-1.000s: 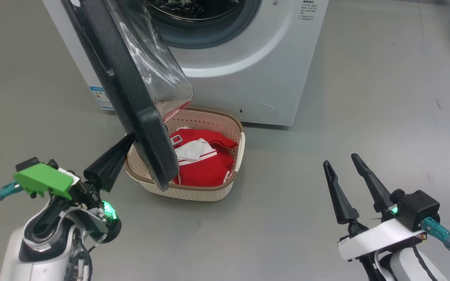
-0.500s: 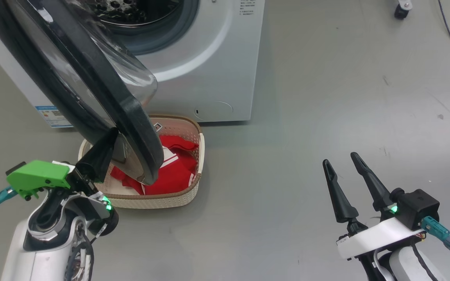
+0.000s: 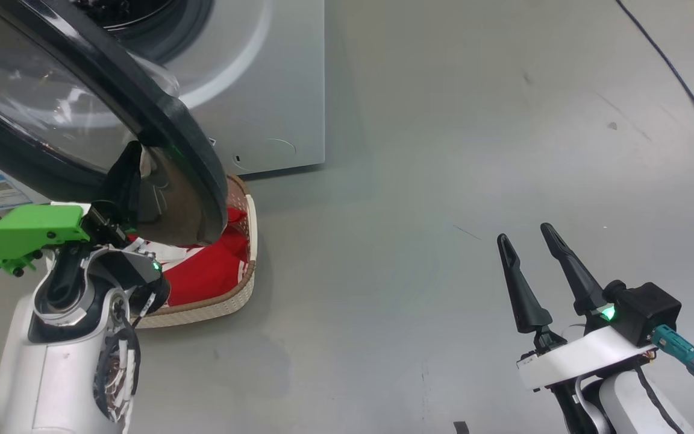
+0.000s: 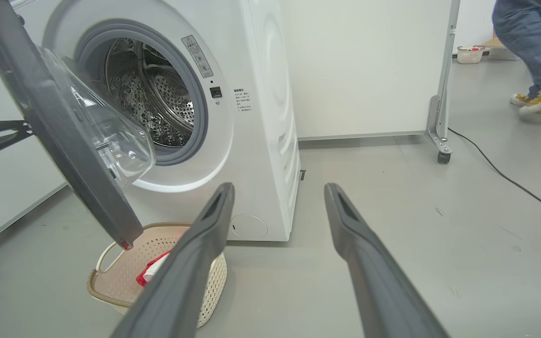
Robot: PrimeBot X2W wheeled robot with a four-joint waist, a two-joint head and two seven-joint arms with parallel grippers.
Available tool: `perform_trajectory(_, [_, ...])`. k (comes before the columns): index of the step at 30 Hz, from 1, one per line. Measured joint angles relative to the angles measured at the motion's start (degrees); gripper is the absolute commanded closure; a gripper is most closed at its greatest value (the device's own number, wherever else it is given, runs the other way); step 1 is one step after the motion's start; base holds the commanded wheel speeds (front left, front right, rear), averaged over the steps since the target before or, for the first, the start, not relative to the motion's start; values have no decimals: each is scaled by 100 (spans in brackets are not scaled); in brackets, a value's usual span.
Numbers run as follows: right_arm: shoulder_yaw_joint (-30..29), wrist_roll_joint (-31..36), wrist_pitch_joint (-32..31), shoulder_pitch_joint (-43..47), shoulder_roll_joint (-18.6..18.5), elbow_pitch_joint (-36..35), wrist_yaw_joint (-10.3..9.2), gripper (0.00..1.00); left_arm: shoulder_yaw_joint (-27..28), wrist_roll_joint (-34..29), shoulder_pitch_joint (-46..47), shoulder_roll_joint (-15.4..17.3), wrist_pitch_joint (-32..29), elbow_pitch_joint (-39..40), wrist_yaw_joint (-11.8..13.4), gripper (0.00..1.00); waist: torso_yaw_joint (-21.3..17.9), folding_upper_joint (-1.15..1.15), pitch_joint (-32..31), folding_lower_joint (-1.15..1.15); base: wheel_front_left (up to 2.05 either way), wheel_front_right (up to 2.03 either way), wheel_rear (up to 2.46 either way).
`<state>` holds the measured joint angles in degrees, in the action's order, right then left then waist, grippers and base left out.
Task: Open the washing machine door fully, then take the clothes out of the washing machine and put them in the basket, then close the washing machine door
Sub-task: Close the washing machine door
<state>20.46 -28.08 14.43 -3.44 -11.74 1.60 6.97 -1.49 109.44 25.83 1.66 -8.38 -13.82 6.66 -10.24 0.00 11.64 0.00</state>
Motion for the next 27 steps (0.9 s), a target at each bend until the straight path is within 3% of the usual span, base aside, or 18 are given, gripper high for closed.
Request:
perform_trajectory(16, [-154,-67,0,-114,91,7,0,0,-68,38,594,0,979,-486,-312,100,-657,0,335,0,0,0,0])
perform_trajectory(27, [-410,-110,0,-133,122,8,0,0,-510,47,857,-7,1048,-801,-515,100,-763,0,450,0,0,0,0])
